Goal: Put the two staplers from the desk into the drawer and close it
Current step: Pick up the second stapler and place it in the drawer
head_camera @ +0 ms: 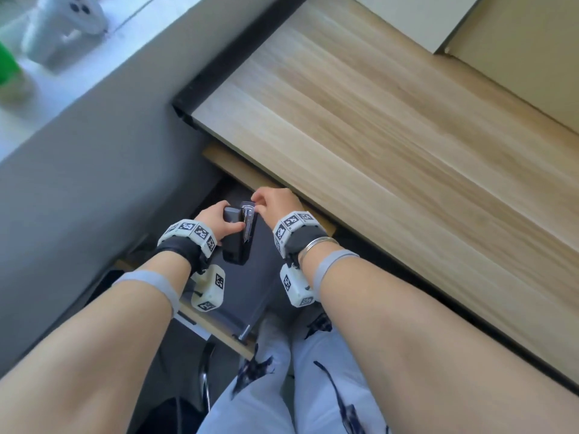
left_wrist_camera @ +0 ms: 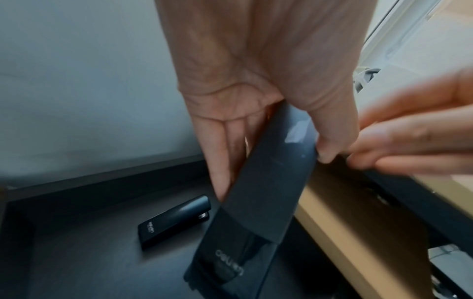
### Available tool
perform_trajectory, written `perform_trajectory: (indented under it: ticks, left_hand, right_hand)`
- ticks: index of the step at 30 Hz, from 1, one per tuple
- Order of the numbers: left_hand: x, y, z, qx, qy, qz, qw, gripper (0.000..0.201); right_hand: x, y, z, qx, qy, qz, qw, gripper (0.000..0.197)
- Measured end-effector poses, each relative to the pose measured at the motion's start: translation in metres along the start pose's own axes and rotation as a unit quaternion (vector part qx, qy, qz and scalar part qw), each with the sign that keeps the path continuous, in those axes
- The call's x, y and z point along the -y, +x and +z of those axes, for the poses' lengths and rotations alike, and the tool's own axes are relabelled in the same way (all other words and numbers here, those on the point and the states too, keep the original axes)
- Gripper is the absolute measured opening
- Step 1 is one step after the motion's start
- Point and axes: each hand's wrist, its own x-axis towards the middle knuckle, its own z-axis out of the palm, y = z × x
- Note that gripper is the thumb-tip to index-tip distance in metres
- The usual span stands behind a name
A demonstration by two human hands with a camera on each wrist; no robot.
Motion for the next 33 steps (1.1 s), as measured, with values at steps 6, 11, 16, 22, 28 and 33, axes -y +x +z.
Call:
perform_trajectory:
  ticks: [6,11,16,22,28,33]
  left_hand:
    - [0.016,0.018,0.017,0.028,0.044,-0.029,0.998,0.03]
    - [0.013,0.038,0.035,0.04,0.109,-0.033,0.993,0.048]
    - [0.011,0.062,0.058,0.07,0.168,-0.028,0.983,0.062]
    - [0.014,0.09,0.083,0.092,0.217,-0.038,0.971,0.069]
    - [0.016,0.105,0.101,0.114,0.233,-0.045,0.965,0.068]
    - [0.019,0.115,0.112,0.126,0.257,-0.044,0.957,0.065]
  right_hand:
    - [-0.03,0.026,-0.052,-0.132,-0.082,-0.007,0.988,0.025]
    - [-0.084,0.033,-0.059,-0.179,-0.14,0.068,0.971,0.035]
    - [-0.116,0.028,-0.053,-0.195,-0.17,0.105,0.96,0.053]
    - [-0.128,0.027,-0.045,-0.238,-0.209,0.079,0.945,0.057]
    - [-0.129,0.027,-0.045,-0.249,-0.212,0.075,0.942,0.059]
    - [-0.128,0.028,-0.045,-0.264,-0.212,0.074,0.938,0.059]
